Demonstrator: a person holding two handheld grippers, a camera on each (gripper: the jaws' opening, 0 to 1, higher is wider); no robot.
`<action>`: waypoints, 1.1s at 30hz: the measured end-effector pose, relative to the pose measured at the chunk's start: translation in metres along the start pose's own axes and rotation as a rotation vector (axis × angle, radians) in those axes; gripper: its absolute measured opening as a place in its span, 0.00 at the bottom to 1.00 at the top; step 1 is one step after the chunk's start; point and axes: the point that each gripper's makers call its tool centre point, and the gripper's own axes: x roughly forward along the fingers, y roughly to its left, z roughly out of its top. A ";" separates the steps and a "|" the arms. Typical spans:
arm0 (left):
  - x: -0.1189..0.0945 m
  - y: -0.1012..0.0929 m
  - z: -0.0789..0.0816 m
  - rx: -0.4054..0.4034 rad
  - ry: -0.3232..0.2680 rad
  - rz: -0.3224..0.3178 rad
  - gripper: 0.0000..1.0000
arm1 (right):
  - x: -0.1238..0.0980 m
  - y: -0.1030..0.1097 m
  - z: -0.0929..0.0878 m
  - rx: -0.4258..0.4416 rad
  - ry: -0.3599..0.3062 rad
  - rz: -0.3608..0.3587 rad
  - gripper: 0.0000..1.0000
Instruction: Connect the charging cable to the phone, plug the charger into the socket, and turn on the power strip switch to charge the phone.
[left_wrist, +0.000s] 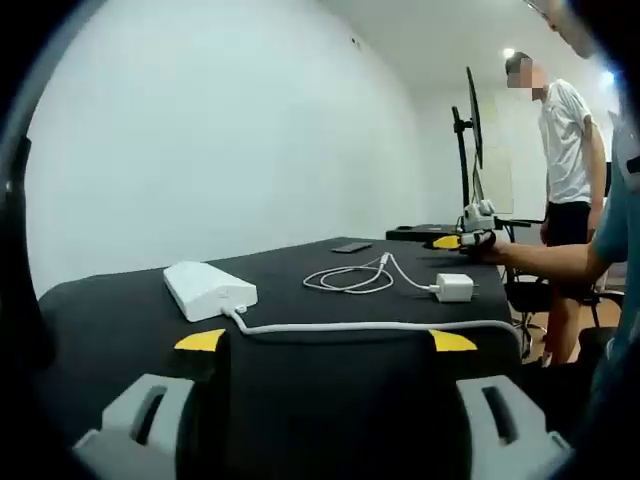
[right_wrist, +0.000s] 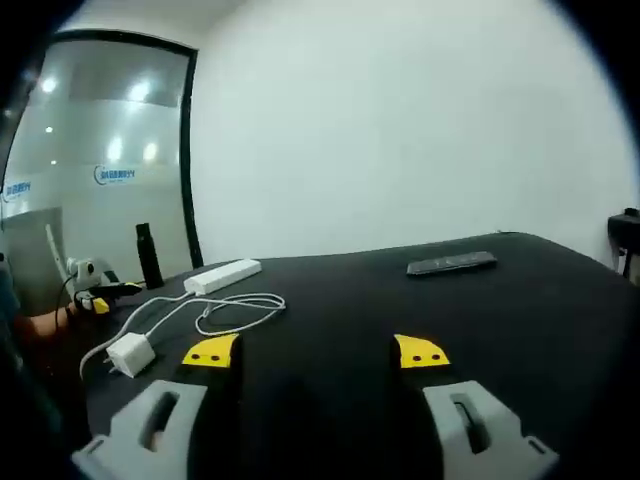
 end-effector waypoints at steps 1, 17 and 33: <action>0.000 0.000 0.000 0.000 0.000 0.001 0.74 | 0.000 -0.001 0.001 0.002 -0.002 -0.007 0.57; -0.002 0.015 0.001 -0.020 -0.015 0.011 0.73 | 0.042 -0.064 0.058 0.372 0.018 -0.103 0.58; -0.002 0.037 0.022 -0.129 -0.038 0.054 0.75 | 0.010 -0.032 0.069 0.114 0.117 -0.094 0.56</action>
